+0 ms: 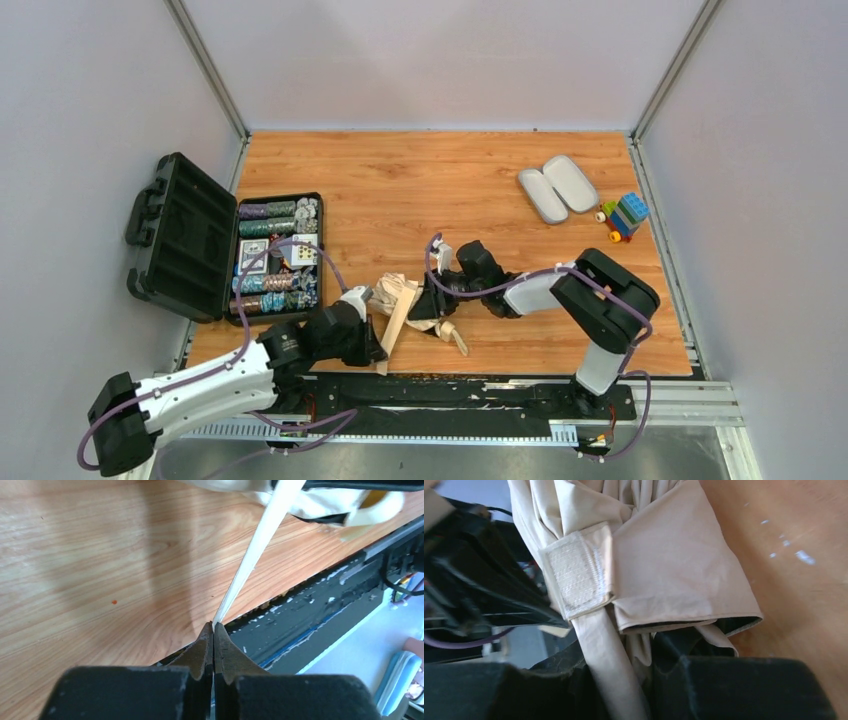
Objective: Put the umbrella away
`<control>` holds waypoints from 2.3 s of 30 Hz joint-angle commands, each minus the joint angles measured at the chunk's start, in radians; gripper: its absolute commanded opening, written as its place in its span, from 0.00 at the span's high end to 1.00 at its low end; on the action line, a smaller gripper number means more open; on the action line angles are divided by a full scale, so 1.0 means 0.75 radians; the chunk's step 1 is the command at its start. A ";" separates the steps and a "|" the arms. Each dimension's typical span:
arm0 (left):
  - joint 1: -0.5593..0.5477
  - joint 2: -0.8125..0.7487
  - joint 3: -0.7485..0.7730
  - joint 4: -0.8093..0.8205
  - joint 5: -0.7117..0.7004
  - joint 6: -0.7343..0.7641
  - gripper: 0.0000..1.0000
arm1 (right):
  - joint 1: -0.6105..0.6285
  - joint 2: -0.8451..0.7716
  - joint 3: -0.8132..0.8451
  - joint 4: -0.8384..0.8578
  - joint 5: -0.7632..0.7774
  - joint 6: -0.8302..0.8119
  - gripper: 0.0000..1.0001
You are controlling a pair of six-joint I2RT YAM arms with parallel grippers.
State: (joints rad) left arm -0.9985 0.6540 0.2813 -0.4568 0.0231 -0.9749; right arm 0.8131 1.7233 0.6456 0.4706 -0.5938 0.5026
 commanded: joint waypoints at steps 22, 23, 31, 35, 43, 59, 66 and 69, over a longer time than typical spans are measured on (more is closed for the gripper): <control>-0.021 0.382 -0.107 0.049 -0.202 0.001 1.00 | -0.030 -0.229 0.089 -0.669 0.207 0.062 0.17; -0.022 0.392 -0.099 0.054 -0.204 0.003 1.00 | -0.028 -0.280 0.108 -0.738 0.241 0.031 0.17; -0.023 0.415 -0.100 0.077 -0.193 -0.005 1.00 | 0.180 -0.661 0.261 -0.958 0.596 -0.298 0.22; -0.021 0.403 -0.103 0.079 -0.192 -0.007 1.00 | 0.433 -0.677 0.278 -0.896 0.767 -0.540 0.18; -0.022 0.392 -0.111 0.076 -0.184 -0.016 1.00 | 0.736 -0.426 0.246 -0.759 1.085 -0.989 0.07; -0.021 0.344 -0.115 0.014 -0.172 -0.039 1.00 | 0.695 0.042 -0.062 -0.229 1.296 -0.810 0.15; -0.020 0.253 -0.045 -0.156 -0.221 -0.009 1.00 | 0.593 -0.004 -0.128 -0.209 1.145 -0.632 0.69; -0.018 0.197 0.027 -0.252 -0.245 0.012 1.00 | 0.566 -0.053 -0.086 -0.276 1.035 -0.642 0.88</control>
State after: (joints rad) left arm -1.0149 0.8249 0.2714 -0.3744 -0.0757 -1.0214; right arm 1.2694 1.6688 0.6075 0.4728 0.3553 -0.0761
